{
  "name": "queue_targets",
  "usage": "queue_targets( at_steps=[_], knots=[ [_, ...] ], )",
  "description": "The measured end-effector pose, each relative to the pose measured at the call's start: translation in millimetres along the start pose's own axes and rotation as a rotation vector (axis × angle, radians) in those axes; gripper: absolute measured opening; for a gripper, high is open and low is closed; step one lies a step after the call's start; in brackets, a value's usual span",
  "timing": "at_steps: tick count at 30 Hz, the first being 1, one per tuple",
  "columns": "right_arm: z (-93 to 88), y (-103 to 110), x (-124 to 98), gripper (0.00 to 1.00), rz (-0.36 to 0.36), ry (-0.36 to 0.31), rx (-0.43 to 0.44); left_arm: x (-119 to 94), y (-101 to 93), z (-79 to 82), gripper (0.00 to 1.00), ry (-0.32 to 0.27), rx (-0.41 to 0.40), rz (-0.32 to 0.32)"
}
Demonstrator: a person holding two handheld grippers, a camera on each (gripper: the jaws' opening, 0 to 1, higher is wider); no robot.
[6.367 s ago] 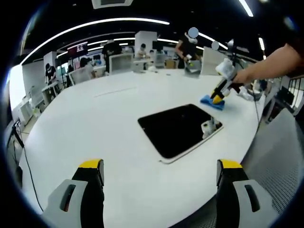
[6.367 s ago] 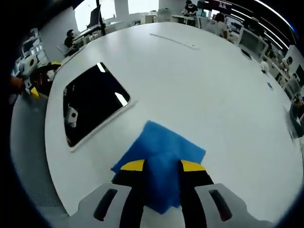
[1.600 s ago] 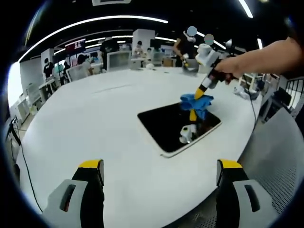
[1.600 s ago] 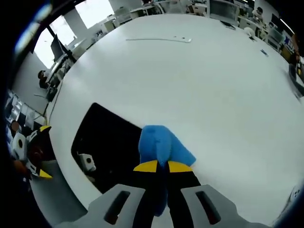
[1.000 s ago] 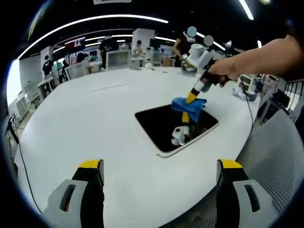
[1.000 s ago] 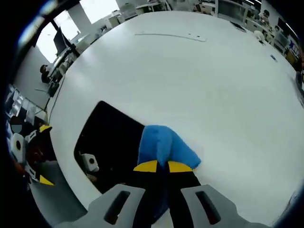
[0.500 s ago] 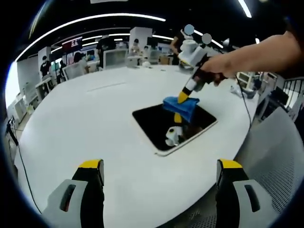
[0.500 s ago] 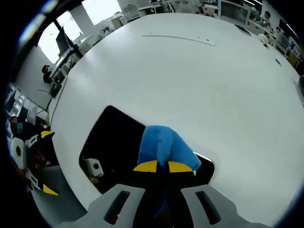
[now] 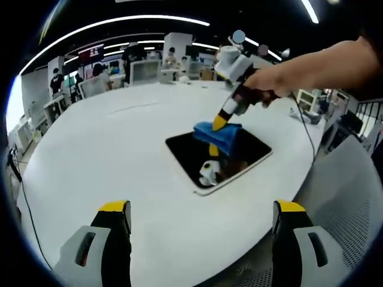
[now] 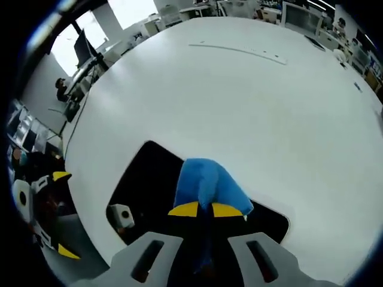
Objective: Wipe the mirror surface with the cleaning cloth until all visible marks leave the cleaned area.
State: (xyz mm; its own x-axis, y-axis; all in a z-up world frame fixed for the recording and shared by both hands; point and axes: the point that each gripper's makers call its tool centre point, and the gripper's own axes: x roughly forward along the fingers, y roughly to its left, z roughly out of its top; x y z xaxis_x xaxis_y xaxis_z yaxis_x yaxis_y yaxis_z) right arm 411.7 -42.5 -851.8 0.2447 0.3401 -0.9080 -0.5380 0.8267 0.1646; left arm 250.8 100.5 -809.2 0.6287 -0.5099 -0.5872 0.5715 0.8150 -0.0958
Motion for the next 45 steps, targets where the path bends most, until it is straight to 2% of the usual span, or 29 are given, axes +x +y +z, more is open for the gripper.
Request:
queue_targets(
  at_steps=[7,10,13,16,18,21,25,28,35,39,45],
  knots=[
    [8.1,10.5,6.3,0.01,0.005,-0.007,-0.009,-0.2,-1.0,-0.3,0.99,0.012,0.017,0.001],
    [11.6,12.7,9.4,0.01,0.007,-0.009,-0.009,-1.8,-0.5,2.4,0.99,0.013,0.05,0.008],
    [14.5,16.7,11.2,0.01,0.003,-0.01,-0.02,-4.0,2.1,8.6,0.99,-0.018,-0.003,0.007],
    [16.5,20.7,11.8,0.01,0.004,-0.01,-0.022,-3.1,-2.4,3.2,0.99,0.014,0.023,-0.016],
    [17.8,25.2,11.4,0.01,0.007,-0.012,-0.023,-2.4,-7.4,7.3,0.99,-0.005,0.025,-0.042],
    [21.5,29.8,13.6,0.01,0.013,-0.019,-0.016,-4.2,-4.8,12.2,0.99,-0.013,0.03,-0.036],
    [27.4,39.1,16.6,0.01,0.02,-0.022,-0.018,-5.2,1.8,16.0,0.99,-0.023,-0.021,-0.022],
    [31.9,47.3,20.4,0.01,0.03,-0.027,-0.024,-5.0,-3.0,18.4,0.99,-0.036,-0.043,-0.029],
    [39.9,56.6,27.9,0.01,0.037,-0.024,-0.042,-1.6,-7.3,15.1,0.99,-0.04,-0.043,-0.044],
    [42.7,60.3,29.5,0.01,0.04,-0.025,-0.047,1.2,-5.7,7.2,0.99,-0.008,-0.004,-0.029],
    [46.7,65.5,31.9,0.01,0.041,-0.031,-0.057,2.0,-7.0,5.5,0.99,-0.004,-0.002,-0.042]
  ],
)
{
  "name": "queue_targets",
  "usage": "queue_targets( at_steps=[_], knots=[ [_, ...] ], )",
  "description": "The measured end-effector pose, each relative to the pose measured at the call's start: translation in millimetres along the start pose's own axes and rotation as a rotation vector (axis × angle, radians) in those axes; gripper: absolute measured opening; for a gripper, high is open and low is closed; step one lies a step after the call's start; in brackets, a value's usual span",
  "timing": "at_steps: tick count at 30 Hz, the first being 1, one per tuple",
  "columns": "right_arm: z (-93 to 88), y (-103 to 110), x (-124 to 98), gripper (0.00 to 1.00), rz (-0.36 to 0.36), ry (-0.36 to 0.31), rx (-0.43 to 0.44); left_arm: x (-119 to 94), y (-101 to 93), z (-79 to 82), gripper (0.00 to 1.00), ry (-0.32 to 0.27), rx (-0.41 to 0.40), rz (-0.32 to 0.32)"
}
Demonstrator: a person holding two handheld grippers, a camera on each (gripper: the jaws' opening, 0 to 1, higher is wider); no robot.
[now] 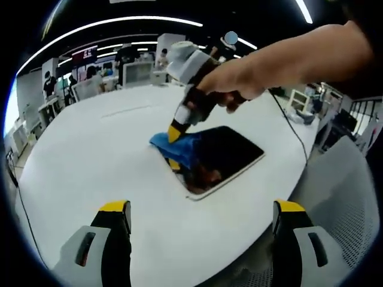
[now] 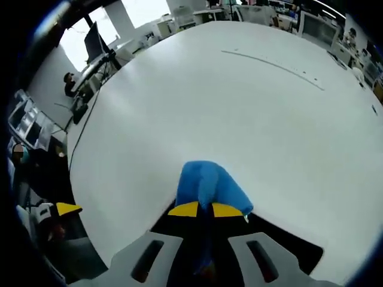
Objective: Wipe the mirror surface with the cleaning cloth until all visible marks leave the cleaned area.
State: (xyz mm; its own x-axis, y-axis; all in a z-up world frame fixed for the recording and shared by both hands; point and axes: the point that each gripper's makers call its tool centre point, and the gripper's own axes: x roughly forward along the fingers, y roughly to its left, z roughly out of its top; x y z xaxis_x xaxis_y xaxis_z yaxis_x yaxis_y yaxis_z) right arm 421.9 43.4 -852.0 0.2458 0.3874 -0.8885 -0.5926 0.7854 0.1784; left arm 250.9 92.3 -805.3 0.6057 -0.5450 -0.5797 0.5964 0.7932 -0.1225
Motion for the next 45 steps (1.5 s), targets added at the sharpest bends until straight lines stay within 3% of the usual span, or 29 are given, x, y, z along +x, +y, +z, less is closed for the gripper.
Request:
queue_targets(
  at_steps=[12,45],
  knots=[
    [3.8,-3.0,7.3,0.01,-0.001,-0.006,-0.02,-0.6,5.0,-0.3,0.99,-0.006,-0.021,0.018],
    [-3.4,6.0,-1.4,0.01,-0.019,-0.023,-0.056,2.6,4.9,-2.5,0.99,-0.005,-0.001,0.008]
  ],
)
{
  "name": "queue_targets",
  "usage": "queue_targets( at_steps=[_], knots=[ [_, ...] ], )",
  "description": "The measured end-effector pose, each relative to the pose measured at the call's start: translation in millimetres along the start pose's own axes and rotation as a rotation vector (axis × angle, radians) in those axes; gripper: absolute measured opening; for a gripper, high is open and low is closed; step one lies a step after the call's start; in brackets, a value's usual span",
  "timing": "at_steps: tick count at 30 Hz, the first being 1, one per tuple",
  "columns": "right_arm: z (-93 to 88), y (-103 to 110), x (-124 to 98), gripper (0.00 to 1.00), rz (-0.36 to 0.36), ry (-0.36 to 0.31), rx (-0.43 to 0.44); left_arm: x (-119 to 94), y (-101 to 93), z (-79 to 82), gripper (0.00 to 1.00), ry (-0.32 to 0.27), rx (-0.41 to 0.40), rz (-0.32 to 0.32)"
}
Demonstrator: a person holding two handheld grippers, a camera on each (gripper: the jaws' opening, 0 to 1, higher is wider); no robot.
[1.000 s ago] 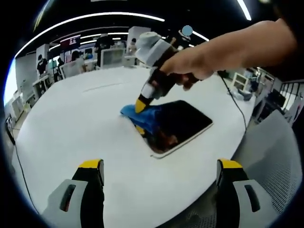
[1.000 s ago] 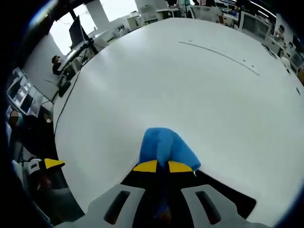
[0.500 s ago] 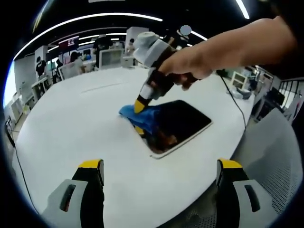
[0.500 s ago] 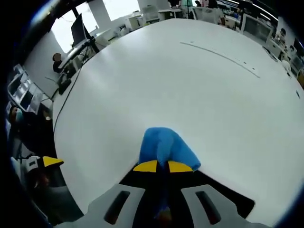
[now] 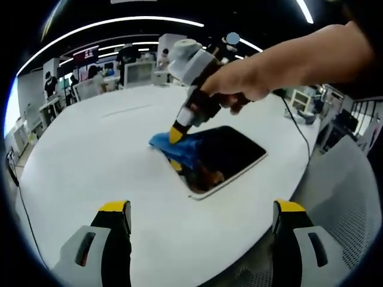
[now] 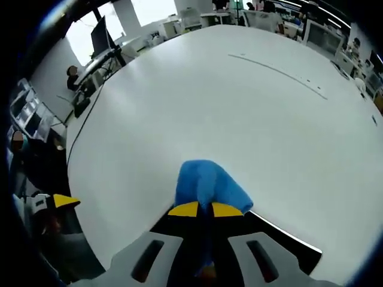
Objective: Wipe the mirror surface with the cleaning cloth until all visible marks leave the cleaned area.
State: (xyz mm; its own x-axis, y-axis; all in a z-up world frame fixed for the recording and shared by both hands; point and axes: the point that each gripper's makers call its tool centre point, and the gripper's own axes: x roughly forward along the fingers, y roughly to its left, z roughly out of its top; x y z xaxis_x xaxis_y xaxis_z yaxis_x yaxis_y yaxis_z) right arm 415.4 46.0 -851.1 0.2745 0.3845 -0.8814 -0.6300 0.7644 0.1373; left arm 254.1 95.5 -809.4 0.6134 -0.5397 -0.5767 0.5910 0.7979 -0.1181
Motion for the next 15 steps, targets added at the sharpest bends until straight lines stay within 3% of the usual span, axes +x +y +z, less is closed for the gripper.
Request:
queue_targets(
  at_steps=[15],
  knots=[
    [-5.9,6.6,-3.3,0.01,0.002,-0.012,-0.005,-0.9,0.9,-0.3,0.99,0.001,-0.003,0.008]
  ],
)
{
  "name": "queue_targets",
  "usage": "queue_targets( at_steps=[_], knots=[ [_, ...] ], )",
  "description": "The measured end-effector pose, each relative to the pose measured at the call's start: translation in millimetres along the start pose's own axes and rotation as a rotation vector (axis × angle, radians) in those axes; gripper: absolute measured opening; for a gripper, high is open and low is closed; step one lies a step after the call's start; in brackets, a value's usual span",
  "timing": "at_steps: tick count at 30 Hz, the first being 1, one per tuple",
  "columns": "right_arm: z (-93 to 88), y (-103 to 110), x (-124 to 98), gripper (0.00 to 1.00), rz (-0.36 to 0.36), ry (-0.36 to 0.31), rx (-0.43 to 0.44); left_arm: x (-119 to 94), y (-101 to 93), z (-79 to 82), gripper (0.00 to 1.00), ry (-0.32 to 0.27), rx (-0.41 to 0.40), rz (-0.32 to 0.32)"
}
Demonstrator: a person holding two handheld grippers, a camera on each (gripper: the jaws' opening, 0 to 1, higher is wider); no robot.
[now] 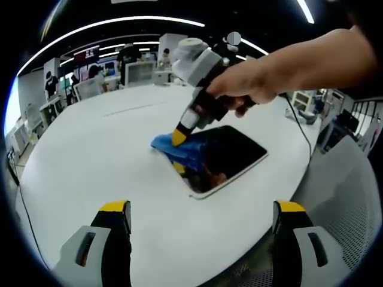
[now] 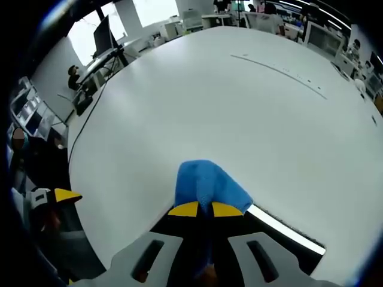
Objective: Wipe the mirror surface with the cleaning cloth until all visible marks leave the cleaned area.
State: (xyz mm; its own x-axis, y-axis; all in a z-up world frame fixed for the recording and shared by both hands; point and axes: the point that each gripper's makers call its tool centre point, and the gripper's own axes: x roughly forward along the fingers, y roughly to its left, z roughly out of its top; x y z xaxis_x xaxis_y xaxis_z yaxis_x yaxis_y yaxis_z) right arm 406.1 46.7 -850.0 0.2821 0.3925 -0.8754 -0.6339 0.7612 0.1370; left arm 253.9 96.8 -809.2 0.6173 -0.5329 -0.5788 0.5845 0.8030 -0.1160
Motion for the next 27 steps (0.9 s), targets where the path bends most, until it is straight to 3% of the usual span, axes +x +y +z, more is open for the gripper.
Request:
queue_targets(
  at_steps=[27],
  knots=[
    [-16.2,14.0,-5.8,0.01,0.035,-0.027,0.027,-2.7,-0.2,2.0,0.99,-0.001,0.001,0.008]
  ],
)
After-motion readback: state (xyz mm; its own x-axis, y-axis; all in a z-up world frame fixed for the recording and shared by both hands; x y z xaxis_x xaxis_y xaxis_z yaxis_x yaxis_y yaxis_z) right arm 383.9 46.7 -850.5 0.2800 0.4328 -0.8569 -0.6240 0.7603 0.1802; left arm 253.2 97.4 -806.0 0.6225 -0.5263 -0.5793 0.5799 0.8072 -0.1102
